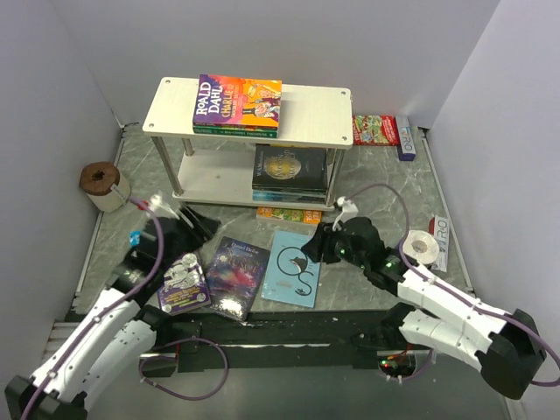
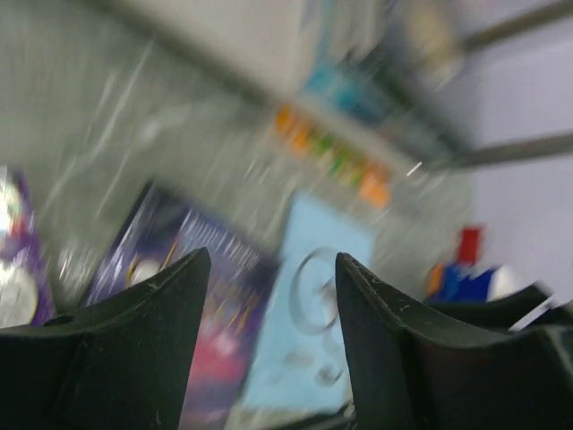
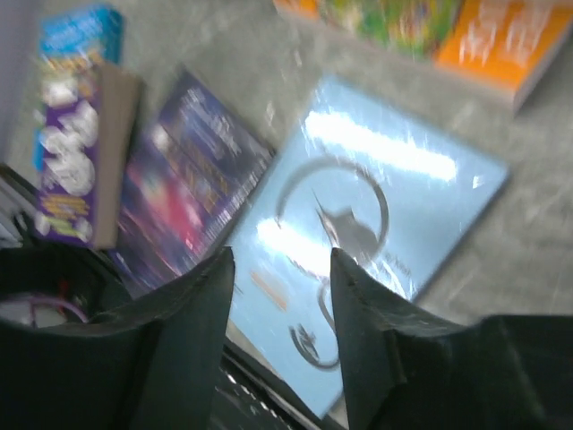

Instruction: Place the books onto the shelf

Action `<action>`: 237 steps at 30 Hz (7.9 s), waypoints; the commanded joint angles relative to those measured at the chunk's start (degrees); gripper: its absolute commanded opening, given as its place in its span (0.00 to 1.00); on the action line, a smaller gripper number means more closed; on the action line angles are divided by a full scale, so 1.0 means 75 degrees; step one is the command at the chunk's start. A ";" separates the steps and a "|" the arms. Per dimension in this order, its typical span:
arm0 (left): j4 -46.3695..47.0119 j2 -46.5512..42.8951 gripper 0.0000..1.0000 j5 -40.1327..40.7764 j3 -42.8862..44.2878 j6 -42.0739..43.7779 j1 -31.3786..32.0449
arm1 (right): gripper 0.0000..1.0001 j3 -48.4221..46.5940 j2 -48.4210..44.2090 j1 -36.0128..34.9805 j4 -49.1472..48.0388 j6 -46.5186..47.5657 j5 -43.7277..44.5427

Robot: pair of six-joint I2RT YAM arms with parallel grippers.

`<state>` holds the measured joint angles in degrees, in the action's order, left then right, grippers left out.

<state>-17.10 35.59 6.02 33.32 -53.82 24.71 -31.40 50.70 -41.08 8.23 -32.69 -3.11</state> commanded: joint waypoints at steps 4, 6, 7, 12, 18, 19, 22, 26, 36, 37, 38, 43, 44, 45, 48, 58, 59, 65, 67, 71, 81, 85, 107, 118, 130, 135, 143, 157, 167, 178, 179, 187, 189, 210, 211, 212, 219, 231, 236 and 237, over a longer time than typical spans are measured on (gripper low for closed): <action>-0.1103 0.0491 0.70 0.1218 0.0077 -0.0500 0.1112 | 0.64 0.0086 0.1348 -0.0850 -0.1716 -0.0832 -0.0873; -0.2158 0.0960 0.79 0.1912 0.0500 -0.0685 0.1123 | 0.66 -0.0090 0.2025 -0.1235 -0.2045 -0.0926 -0.1118; -0.2463 0.1089 0.84 0.2612 0.0862 -0.0815 0.1112 | 0.69 -0.0369 0.2261 -0.1353 -0.2151 -0.0973 -0.1201; -0.4477 0.1208 0.99 0.4351 0.1649 -0.2219 0.1100 | 0.85 -0.1308 0.4075 -0.1729 -0.3205 -0.1161 -0.2335; -0.4903 0.0177 0.99 0.4834 0.1991 -0.2375 0.1006 | 0.99 -0.3006 0.6371 -0.1741 -0.4061 -0.1513 -0.3626; -0.5054 0.0048 0.99 0.4787 0.1968 -0.2421 0.0995 | 0.99 -0.3438 0.6632 -0.1765 -0.4120 -0.1582 -0.3883; -0.5080 -0.0151 0.99 0.4378 0.1710 -0.2468 0.0983 | 1.00 -0.4294 0.7488 -0.1835 -0.4016 -0.1444 -0.4014; -0.4274 -0.0666 0.95 0.3371 0.1136 -0.1988 0.0983 | 1.00 -0.5468 0.8414 -0.1917 -0.3395 -0.0939 -0.3793; -0.3860 -0.1055 0.91 0.2478 0.0783 -0.1672 0.0994 | 1.00 -0.7683 1.0419 -0.1917 -0.2270 -0.0084 -0.3744; -0.3895 -0.0985 0.91 0.2478 0.0807 -0.1671 0.0994 | 1.00 -0.7870 1.0513 -0.1917 -0.2199 -0.0048 -0.3745; -0.3942 -0.0973 0.92 0.2502 0.0830 -0.1671 0.0994 | 1.00 -0.7849 1.0618 -0.1929 -0.2210 -0.0036 -0.3780; -0.3778 -0.0996 0.91 0.2420 0.0737 -0.1636 0.0994 | 1.00 -0.7463 1.0842 -0.1917 -0.3064 -0.0305 -0.4679; -0.3767 -0.1007 0.91 0.2420 0.0737 -0.1625 0.0994 | 1.00 -0.7358 1.0888 -0.1906 -0.3240 -0.0364 -0.4856; -0.3755 -0.0996 0.91 0.2408 0.0749 -0.1601 0.0994 | 1.00 -0.7171 1.0912 -0.1917 -0.3567 -0.0515 -0.5044; -0.3755 -0.0961 0.91 0.2396 0.0772 -0.1578 0.0983 | 1.00 -0.7040 1.1052 -0.1917 -0.3746 -0.0645 -0.5665; -0.3872 -0.1054 0.91 0.2572 0.0749 -0.1811 0.0994 | 0.96 -0.6935 1.1076 -0.2280 -0.3019 -0.0165 -0.5913; -0.3895 -0.1089 0.91 0.2630 0.0749 -0.1847 0.0994 | 0.96 -0.6923 1.1134 -0.2304 -0.3042 -0.0235 -0.5866; -0.4036 -0.1300 0.89 0.2760 0.0760 -0.2057 0.0983 | 0.89 -0.6736 1.1275 -0.2444 -0.3499 -0.0914 -0.5527; -0.4164 -0.1335 0.90 0.2888 0.0784 -0.2140 0.0994 | 0.89 -0.6514 1.1241 -0.2456 -0.3745 -0.1254 -0.5281; -0.4677 -0.1196 0.84 0.3671 0.1250 -0.2349 0.0994 | 0.90 -0.6173 1.1053 -0.2456 -0.3805 -0.1677 -0.4474; -0.6146 0.1509 0.65 0.5561 0.2436 -0.2915 0.0063 | 0.93 -0.6127 1.0643 -0.2409 -0.3089 -0.1829 -0.3675; -0.4952 0.1688 0.68 0.3995 0.2027 -0.1054 -0.2480 | 0.93 -0.6068 1.0491 -0.2398 -0.3042 -0.1759 -0.3675; -0.3791 0.3457 0.41 0.0112 0.0210 -0.1449 -0.4221 | 0.93 -0.6418 1.0830 -0.2257 -0.2493 -0.1501 -0.3980; -0.3145 0.3165 0.20 -0.0568 -0.0341 -0.1460 -0.3916 | 0.94 -0.6642 1.1076 -0.2386 -0.1907 -0.1630 -0.3478; -0.3157 0.3129 0.23 -0.0228 -0.0224 -0.1496 -0.3916 | 1.00 -0.5832 0.9646 -0.1894 -0.0701 -0.1349 -0.0744; -0.3110 0.3071 0.23 -0.0299 -0.0259 -0.1472 -0.3916 | 0.99 -0.6746 1.0396 -0.1952 -0.0265 -0.1033 -0.0943; -0.2911 0.2977 0.22 -0.0545 -0.0435 -0.1460 -0.3916 | 0.99 -0.6584 1.0853 -0.2257 -0.1491 -0.1336 -0.1951; -0.2759 0.2860 0.22 -0.0697 -0.0529 -0.1402 -0.3916 | 0.86 -0.6631 1.1136 -0.2831 -0.2431 -0.1688 -0.3170; -0.3004 0.2731 0.22 -0.0511 -0.0202 -0.1238 -0.3916 | 0.14 -0.5379 1.0047 -0.2761 -0.2879 -0.1666 -0.2972; -0.3369 0.1629 0.43 -0.0227 0.1848 0.0001 -0.3904 | 0.00 -0.5586 0.6568 -0.2738 0.1707 0.0454 -0.2127; -0.3090 0.1583 0.46 -0.0507 0.1943 0.0260 -0.3916 | 0.00 -0.5889 0.6414 -0.2726 0.2063 0.0850 -0.2325; -0.0326 0.0868 0.86 -0.6417 0.0988 0.0933 -0.3682 | 0.00 -0.6524 0.4494 -0.2082 0.4116 0.1885 -0.4294; 0.0646 0.0518 0.86 -0.7198 0.0493 0.0522 -0.3483 | 0.00 -0.6630 0.4140 -0.1814 0.4374 0.2107 -0.4727; 0.3685 -0.0363 0.96 -0.9123 0.0210 -0.0804 -0.2135 | 0.00 -0.8387 0.3470 -0.0663 0.6074 0.2471 -0.6112; 0.3733 -0.0363 0.96 -0.9204 0.0186 -0.0816 -0.2088 | 0.00 -0.8469 0.3587 -0.0675 0.6109 0.2495 -0.6147; 0.3792 -0.0386 0.96 -0.9252 0.0175 -0.0816 -0.2041 | 0.00 -0.8598 0.3634 -0.0675 0.6133 0.2530 -0.6147; 0.4202 -0.0457 0.96 -0.9545 0.0034 -0.0851 -0.1585 | 0.00 -0.9091 0.4079 -0.0722 0.6461 0.2776 -0.6393; 0.3363 -0.0539 0.21 -0.9908 0.0431 0.0108 -0.0459 | 0.00 -0.9735 0.4607 -0.1307 0.7117 0.3304 -0.6007; 0.2633 -0.0714 0.01 -0.9406 0.0842 0.0637 -0.0377 | 0.00 -0.9923 0.4631 -0.1472 0.7316 0.3421 -0.5597; 0.2435 -0.0807 0.01 -0.9219 0.0935 0.0742 -0.0377 | 0.00 -0.9935 0.4585 -0.1483 0.7352 0.3421 -0.5562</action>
<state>4.14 31.81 -64.84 35.51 -53.69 20.88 -102.39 85.30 -51.18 64.16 -7.33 -45.95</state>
